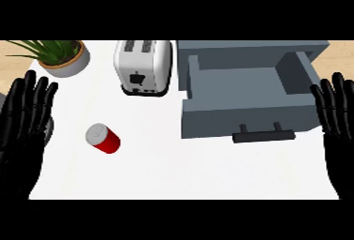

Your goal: Pick up the can, place it into the drawer and close the drawer

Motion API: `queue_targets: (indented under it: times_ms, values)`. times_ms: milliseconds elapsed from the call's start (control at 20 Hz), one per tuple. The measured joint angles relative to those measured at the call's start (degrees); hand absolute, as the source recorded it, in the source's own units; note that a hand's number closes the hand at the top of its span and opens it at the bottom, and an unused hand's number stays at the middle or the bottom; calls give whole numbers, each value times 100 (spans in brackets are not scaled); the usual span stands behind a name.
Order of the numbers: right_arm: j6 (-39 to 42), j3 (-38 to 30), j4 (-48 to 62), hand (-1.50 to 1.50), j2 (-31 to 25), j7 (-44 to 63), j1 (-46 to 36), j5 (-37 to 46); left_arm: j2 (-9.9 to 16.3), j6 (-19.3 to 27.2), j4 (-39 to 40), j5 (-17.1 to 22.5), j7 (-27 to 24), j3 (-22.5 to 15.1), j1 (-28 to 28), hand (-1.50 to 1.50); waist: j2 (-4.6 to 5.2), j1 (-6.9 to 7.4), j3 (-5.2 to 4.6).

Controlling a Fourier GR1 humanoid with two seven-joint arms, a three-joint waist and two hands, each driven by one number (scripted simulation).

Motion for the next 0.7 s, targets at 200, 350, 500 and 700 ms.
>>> queue_targets:
  times_ms: [200, 350, 500, 700]
  values:
    - [-69, 6, -62, -150, 36, -19, -30, 75, 184, -895, 147, 933, -141, -243, -214, -150, 48, 149, 88]
    - [-100, -40, 38, -150, 71, 120, 1, 10, 475, -1776, 286, 1628, -110, -589, -162, -150, 86, 159, 111]
    - [-198, -108, 186, -150, 95, 628, 121, -12, 988, -2470, 567, 2079, 215, -660, -2, -150, 99, 222, 129]
    - [-162, -184, 122, -150, 80, 896, 506, -107, 1630, -3291, 904, 2822, 372, -310, 108, -150, 82, 282, 143]
